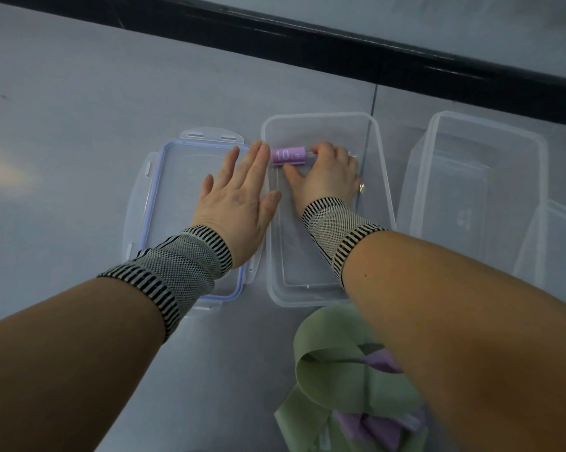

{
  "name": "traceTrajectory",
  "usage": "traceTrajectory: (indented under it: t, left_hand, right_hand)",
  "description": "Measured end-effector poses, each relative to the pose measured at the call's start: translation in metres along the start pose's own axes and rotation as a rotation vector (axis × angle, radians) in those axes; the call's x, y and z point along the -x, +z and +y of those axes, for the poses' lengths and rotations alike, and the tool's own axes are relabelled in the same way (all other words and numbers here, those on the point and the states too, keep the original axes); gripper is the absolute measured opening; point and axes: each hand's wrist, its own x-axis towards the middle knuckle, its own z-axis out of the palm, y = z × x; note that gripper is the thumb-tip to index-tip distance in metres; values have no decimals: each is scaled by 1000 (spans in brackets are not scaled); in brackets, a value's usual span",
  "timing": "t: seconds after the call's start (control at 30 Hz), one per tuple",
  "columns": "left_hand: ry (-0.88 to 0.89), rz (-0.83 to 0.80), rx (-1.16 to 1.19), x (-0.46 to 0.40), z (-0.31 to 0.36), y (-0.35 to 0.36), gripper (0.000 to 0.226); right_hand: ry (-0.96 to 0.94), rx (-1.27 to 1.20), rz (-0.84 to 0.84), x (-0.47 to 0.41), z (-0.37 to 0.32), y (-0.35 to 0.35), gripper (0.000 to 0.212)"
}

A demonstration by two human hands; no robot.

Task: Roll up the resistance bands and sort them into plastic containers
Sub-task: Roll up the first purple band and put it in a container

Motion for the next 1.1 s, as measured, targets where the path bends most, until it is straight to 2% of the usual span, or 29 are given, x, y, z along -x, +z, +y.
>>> traceTrajectory:
  t: [0.2, 0.3, 0.47, 0.67, 0.77, 0.9, 1.0, 1.1]
  left_hand:
    - [-66, 6, 22, 12, 5, -8, 63]
    - [-42, 4, 17, 29, 18, -13, 64]
    - [31, -2, 31, 59, 41, -17, 65]
    - [240, 7, 22, 125, 70, -2, 68]
    - [342, -13, -24, 145, 86, 11, 62]
    - [292, -54, -61, 160, 107, 22, 62]
    - [252, -87, -105, 182, 107, 38, 67]
    - [82, -158, -126, 184, 101, 49, 75]
  right_hand:
    - [-175, -141, -109, 22, -5, -24, 65]
    - [-237, -175, -173, 41, -1, -46, 64]
    - [-274, -192, -153, 68, 13, -92, 63]
    - [-253, -205, -168, 144, 57, -142, 59]
    - [-227, -142, -173, 176, 85, -156, 48]
    - [-152, -38, -114, 197, 123, -161, 37]
    - [-146, 137, -186, 219, 148, -145, 56]
    - [-120, 271, -290, 221, 164, -134, 84]
